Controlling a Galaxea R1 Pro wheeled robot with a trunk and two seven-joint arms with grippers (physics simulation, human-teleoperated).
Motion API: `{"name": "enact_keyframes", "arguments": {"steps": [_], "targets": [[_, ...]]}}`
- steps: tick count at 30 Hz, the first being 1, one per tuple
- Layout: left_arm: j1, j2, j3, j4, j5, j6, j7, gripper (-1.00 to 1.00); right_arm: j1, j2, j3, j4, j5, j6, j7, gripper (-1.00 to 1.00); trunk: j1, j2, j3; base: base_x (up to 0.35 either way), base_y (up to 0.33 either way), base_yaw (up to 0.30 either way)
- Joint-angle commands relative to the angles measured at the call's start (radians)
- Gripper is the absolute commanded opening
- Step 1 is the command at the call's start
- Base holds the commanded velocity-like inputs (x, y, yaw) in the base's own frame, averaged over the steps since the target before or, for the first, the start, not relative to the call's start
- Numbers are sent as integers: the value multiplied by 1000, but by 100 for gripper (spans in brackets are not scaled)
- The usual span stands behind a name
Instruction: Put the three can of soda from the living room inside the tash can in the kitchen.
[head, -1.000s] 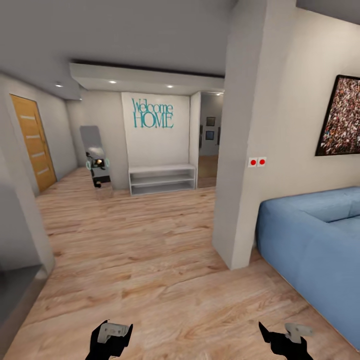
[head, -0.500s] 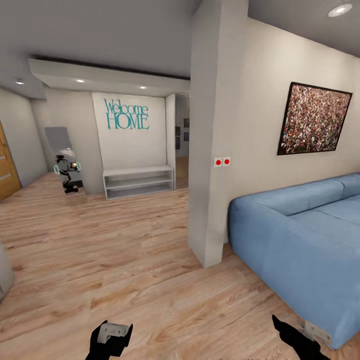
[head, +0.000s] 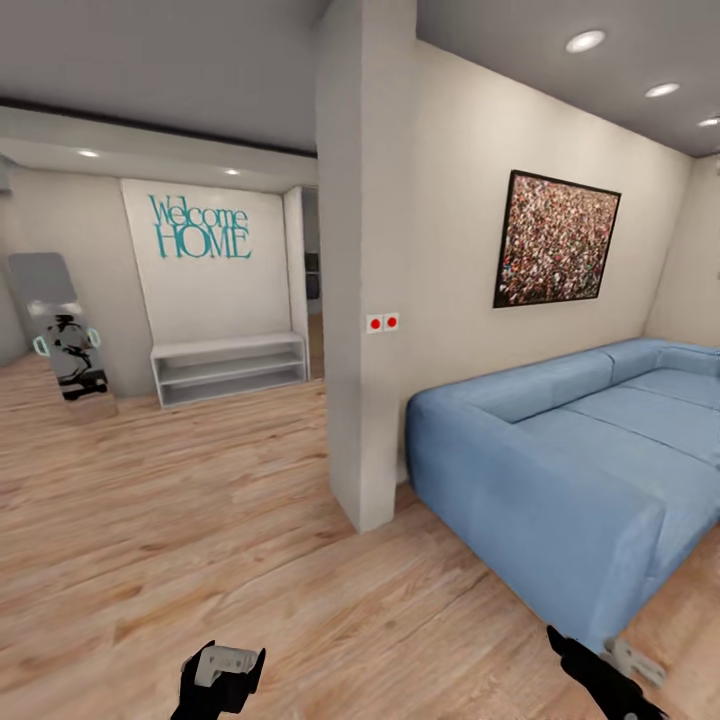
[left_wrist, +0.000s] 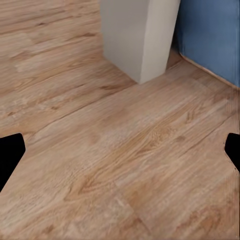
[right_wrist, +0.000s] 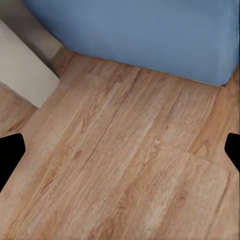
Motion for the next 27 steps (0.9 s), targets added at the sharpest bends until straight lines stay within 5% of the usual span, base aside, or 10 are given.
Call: {"name": "enact_keyframes", "arguments": {"steps": [1,27], "targets": [[0,0,0,0,0,0,0,100,0,2,2,0,-1,-16,0,100,0,0,0,0,-207,-62],[1,0,3,0,1,-2,0,100,-2,-25,-2,65,-5,-49,74,100,0,0,-30,0,-24,-106]]}}
